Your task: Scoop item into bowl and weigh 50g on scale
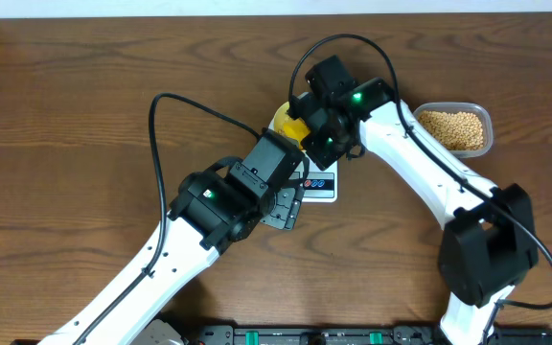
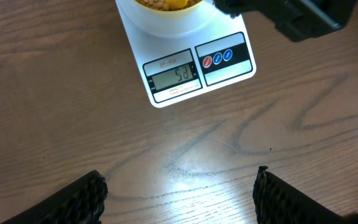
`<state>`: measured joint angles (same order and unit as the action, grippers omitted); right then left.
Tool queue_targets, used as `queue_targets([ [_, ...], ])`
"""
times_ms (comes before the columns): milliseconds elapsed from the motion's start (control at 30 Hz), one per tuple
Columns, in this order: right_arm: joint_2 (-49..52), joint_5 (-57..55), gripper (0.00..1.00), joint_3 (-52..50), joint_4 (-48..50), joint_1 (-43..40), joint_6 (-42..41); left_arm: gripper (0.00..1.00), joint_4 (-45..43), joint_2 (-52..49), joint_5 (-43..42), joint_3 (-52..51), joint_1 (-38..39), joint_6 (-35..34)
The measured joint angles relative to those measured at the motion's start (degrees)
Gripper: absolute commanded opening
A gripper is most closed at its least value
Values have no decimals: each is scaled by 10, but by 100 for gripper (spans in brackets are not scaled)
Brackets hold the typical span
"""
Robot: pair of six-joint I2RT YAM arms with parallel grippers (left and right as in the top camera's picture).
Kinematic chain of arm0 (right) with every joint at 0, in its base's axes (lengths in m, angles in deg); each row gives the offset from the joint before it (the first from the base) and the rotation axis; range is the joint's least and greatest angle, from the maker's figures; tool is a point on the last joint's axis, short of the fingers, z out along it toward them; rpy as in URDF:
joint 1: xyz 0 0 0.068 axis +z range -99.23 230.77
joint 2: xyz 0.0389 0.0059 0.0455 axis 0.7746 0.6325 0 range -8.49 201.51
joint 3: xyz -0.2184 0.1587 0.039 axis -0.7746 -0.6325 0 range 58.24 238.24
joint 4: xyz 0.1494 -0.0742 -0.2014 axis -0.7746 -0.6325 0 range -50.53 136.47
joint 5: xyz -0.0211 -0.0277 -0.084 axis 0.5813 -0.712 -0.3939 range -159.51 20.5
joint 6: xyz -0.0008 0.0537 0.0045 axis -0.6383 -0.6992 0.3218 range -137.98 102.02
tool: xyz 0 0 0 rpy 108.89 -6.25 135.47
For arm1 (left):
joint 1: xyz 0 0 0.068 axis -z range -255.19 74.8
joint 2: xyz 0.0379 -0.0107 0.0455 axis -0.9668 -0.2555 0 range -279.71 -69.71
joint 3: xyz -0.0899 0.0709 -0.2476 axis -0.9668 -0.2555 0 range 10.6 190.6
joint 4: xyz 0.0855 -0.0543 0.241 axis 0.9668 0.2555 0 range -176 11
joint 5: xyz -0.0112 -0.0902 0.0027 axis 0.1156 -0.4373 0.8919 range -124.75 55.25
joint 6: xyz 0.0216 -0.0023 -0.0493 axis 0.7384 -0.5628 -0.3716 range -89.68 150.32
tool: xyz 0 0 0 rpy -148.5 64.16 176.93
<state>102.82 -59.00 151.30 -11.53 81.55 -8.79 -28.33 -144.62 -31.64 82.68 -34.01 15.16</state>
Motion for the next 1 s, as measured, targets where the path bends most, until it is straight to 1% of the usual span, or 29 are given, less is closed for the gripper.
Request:
queue_targets([
  [633,15,16,1,0,10,-3,-26,78,0,0,0,0,0,0],
  [1000,15,94,1,0,15,-64,-57,78,0,0,0,0,0,0],
])
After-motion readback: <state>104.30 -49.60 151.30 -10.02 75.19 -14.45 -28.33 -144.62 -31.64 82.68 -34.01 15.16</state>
